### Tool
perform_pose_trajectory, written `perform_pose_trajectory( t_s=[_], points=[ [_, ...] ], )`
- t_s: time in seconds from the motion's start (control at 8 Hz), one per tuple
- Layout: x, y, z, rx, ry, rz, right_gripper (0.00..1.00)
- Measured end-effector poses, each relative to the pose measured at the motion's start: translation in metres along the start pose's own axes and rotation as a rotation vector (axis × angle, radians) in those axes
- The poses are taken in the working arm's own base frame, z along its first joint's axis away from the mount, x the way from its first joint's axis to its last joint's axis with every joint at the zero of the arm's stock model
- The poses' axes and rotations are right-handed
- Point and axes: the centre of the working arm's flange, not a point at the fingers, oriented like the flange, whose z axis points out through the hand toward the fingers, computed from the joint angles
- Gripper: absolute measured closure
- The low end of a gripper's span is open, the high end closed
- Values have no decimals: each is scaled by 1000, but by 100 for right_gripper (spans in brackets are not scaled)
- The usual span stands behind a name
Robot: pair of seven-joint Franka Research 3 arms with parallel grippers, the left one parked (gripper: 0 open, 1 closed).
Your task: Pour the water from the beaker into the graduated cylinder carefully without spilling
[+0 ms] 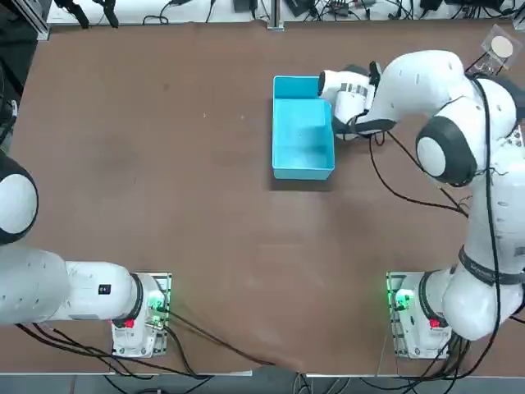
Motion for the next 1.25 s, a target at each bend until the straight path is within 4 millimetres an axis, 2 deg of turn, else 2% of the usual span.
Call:
perform_pose_trajectory(
  t_s=[0.25,0.62,0.88,1.25],
  points=[
    [-13,-11,17,3,32,-4,0],
    [-21,-31,18,14,26,20,0],
    [-30,-34,22,12,29,17,0],
    [-28,-35,30,-3,32,28,0]
  ],
)
